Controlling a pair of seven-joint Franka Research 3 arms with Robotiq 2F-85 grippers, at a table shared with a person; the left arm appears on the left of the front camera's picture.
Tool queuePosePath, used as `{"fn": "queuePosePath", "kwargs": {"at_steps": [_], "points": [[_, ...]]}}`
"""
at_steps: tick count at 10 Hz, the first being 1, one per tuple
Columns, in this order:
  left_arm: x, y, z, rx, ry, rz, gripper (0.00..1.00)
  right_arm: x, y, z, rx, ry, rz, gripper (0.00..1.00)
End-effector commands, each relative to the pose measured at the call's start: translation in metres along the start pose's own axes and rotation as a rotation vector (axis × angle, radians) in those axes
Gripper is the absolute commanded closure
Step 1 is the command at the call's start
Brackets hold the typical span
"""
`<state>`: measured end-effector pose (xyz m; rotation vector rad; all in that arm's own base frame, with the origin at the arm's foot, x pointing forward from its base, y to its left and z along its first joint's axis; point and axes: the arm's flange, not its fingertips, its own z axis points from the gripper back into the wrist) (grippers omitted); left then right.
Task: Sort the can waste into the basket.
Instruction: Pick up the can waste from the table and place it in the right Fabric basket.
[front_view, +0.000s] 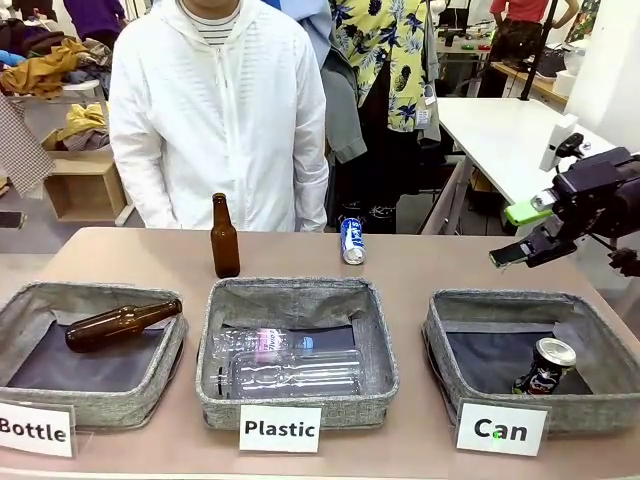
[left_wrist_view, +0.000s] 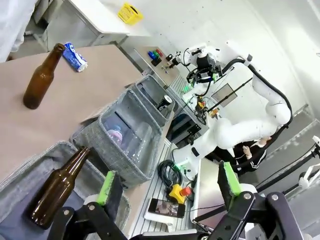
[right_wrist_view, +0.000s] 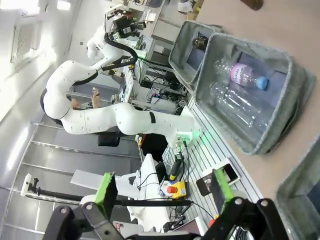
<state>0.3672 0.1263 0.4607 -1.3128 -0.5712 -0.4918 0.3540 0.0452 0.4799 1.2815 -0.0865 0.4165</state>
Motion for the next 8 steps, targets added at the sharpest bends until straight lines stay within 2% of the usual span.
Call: {"fn": "queuePosePath", "kwargs": {"at_steps": [1, 6, 7, 8], "points": [[-0.004, -0.001, 0.006, 0.011, 0.002, 0.012, 0.0, 0.003, 0.002, 0.002, 0.01, -0.006, 0.008, 0.0], [-0.004, -0.001, 0.006, 0.011, 0.002, 0.012, 0.0, 0.0, 0.0, 0.0, 0.0, 0.0, 0.0, 0.0], [-0.004, -0.001, 0.006, 0.011, 0.002, 0.012, 0.0, 0.023, 0.01, -0.012, -0.164, 0.05, 0.078, 0.0], [-0.004, -0.001, 0.006, 0.011, 0.002, 0.012, 0.0, 0.053, 0.012, -0.025, -0.259, 0.081, 0.101, 0.0]]}}
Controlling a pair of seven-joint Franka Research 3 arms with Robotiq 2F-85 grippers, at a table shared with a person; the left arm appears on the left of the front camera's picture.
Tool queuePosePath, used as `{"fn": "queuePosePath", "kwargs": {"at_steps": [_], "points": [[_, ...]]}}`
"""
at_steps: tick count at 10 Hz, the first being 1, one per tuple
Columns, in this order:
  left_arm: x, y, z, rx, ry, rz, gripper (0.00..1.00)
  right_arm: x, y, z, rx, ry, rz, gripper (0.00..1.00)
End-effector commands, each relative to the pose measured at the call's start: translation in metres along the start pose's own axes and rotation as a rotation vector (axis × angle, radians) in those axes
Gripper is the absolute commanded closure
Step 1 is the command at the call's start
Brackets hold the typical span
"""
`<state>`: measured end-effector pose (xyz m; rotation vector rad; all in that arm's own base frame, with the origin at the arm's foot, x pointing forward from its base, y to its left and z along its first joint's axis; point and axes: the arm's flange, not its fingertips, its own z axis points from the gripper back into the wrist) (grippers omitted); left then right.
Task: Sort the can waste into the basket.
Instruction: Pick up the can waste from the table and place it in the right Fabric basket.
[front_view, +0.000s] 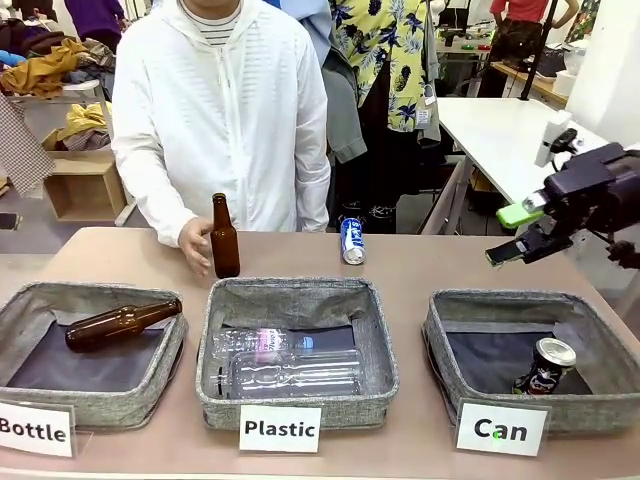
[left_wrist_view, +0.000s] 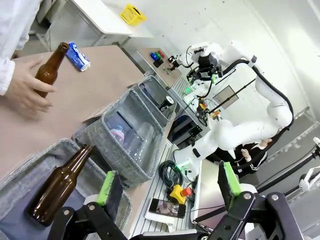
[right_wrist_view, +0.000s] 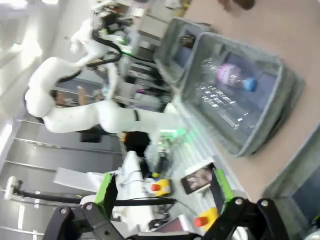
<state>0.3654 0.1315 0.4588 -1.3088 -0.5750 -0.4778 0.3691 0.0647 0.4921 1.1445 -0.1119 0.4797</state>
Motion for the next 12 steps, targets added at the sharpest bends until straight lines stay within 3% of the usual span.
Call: {"fn": "queuePosePath", "kwargs": {"at_steps": [1, 3, 4, 5, 6, 7, 8, 9, 10, 12], "points": [[-0.001, -0.003, 0.001, 0.002, 0.011, 0.005, 0.0, 0.063, 0.0, -0.023, -0.206, 0.048, 0.006, 0.0], [-0.001, -0.003, 0.001, 0.002, 0.011, 0.005, 0.0, 0.128, -0.009, -0.055, -0.471, 0.043, -0.167, 0.0], [-0.001, -0.003, 0.001, 0.002, 0.011, 0.005, 0.0, 0.149, -0.008, -0.078, -0.572, 0.056, -0.173, 0.0], [-0.001, -0.003, 0.001, 0.002, 0.011, 0.005, 0.0, 0.157, 0.004, -0.105, -0.624, 0.119, -0.024, 0.0], [-0.001, -0.003, 0.001, 0.002, 0.011, 0.005, 0.0, 0.145, 0.02, -0.117, -0.528, 0.255, 0.139, 0.0], [-0.001, -0.003, 0.001, 0.002, 0.011, 0.005, 0.0, 0.146, -0.004, -0.09, -0.546, 0.031, -0.036, 0.0], [-0.001, -0.003, 0.001, 0.002, 0.011, 0.005, 0.0, 0.146, -0.004, -0.09, -0.546, 0.031, -0.036, 0.0], [-0.001, -0.003, 0.001, 0.002, 0.011, 0.005, 0.0, 0.152, 0.007, -0.123, -0.571, 0.124, 0.029, 0.0], [-0.001, -0.003, 0.001, 0.002, 0.011, 0.005, 0.0, 0.152, 0.011, -0.132, -0.609, -0.048, -0.016, 0.0], [0.0, 0.001, 0.0, 0.0, 0.0, 0.001, 0.0, 0.203, -0.022, -0.14, -0.673, -0.313, -0.313, 0.0]]}}
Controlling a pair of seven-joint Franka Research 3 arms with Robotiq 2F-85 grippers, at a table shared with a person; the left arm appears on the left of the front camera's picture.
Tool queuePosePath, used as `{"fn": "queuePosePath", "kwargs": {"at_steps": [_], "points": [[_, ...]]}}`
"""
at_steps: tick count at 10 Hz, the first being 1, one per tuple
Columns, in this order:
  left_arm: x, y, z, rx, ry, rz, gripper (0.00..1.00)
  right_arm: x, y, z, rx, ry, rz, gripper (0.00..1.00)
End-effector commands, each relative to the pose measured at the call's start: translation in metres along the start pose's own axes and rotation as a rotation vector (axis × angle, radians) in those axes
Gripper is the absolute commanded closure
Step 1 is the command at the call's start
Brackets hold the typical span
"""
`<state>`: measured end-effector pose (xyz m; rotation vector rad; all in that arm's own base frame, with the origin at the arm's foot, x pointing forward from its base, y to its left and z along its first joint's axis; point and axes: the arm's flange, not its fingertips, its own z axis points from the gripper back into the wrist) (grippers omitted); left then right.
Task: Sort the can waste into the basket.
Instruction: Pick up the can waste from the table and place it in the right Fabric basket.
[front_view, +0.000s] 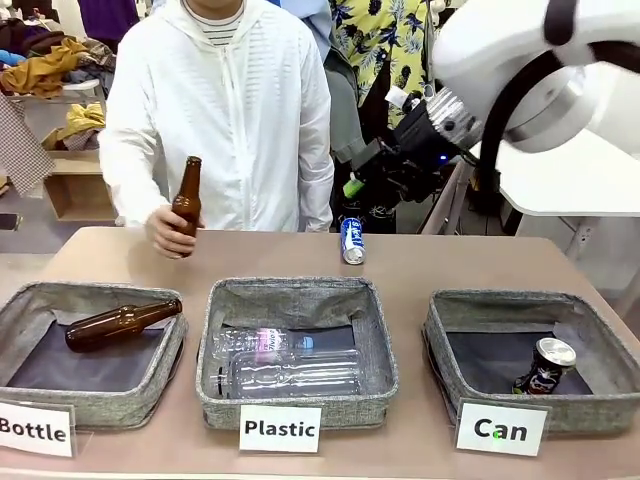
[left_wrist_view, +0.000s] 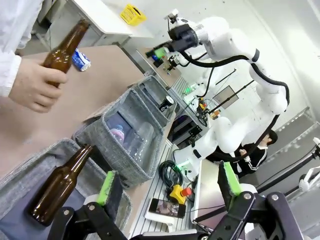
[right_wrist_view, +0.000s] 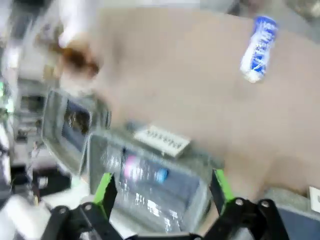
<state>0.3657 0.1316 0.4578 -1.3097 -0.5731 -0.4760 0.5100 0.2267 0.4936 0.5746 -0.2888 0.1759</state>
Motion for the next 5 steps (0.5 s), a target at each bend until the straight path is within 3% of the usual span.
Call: {"fn": "queuePosePath", "kwargs": {"at_steps": [1, 3, 5], "points": [[0.006, -0.019, 0.042, -0.024, -0.038, -0.024, 0.0, 0.048, -0.002, -0.048, -0.074, -0.075, -0.23, 0.0], [-0.009, -0.034, 0.136, 0.101, -0.185, -0.038, 0.0, 0.085, -0.014, -0.083, -0.154, -0.064, -0.309, 0.0], [-0.031, -0.039, 0.205, 0.163, -0.326, -0.037, 0.0, 0.113, -0.026, -0.113, -0.245, -0.034, -0.375, 0.0]]}}
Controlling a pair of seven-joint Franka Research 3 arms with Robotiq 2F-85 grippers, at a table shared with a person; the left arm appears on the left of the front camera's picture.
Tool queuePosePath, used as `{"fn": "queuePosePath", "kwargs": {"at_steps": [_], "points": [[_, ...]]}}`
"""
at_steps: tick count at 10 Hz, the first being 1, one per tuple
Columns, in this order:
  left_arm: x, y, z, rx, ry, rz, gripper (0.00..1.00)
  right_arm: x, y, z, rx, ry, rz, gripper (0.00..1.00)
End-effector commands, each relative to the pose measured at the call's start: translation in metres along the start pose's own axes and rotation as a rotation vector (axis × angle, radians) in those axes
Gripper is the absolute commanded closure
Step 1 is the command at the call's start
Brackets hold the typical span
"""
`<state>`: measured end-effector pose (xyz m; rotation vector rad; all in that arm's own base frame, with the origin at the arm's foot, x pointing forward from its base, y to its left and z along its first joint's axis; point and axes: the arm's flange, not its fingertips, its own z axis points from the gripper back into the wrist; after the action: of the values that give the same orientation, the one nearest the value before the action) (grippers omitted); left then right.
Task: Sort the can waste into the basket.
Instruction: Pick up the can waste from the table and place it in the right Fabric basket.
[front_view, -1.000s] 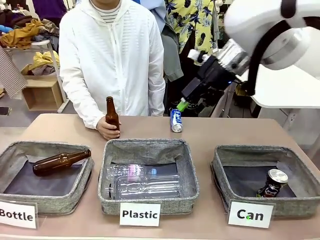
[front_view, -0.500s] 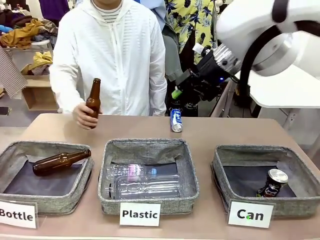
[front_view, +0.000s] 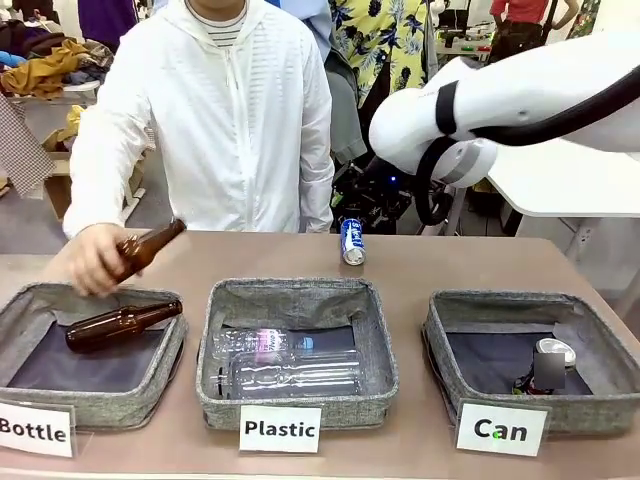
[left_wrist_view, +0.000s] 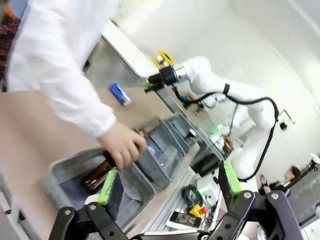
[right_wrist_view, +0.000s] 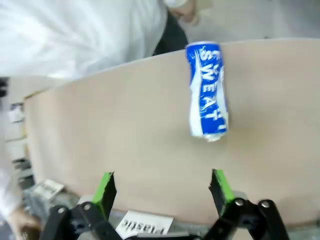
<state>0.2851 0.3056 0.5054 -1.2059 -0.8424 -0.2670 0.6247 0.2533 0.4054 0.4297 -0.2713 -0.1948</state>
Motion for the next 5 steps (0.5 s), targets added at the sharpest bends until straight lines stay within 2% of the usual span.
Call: {"fn": "queuePosePath", "kwargs": {"at_steps": [1, 3, 5], "points": [[-0.004, 0.018, 0.044, -0.005, -0.13, 0.01, 0.0, 0.03, 0.032, -0.017, -0.123, 0.045, -0.065, 0.0], [-0.012, 0.027, 0.082, 0.025, -0.258, 0.031, 0.0, 0.053, 0.029, -0.051, -0.185, 0.097, -0.1, 0.0], [-0.023, 0.031, 0.094, 0.019, -0.3, 0.038, 0.0, 0.066, 0.021, -0.081, -0.251, 0.103, -0.123, 0.0]]}}
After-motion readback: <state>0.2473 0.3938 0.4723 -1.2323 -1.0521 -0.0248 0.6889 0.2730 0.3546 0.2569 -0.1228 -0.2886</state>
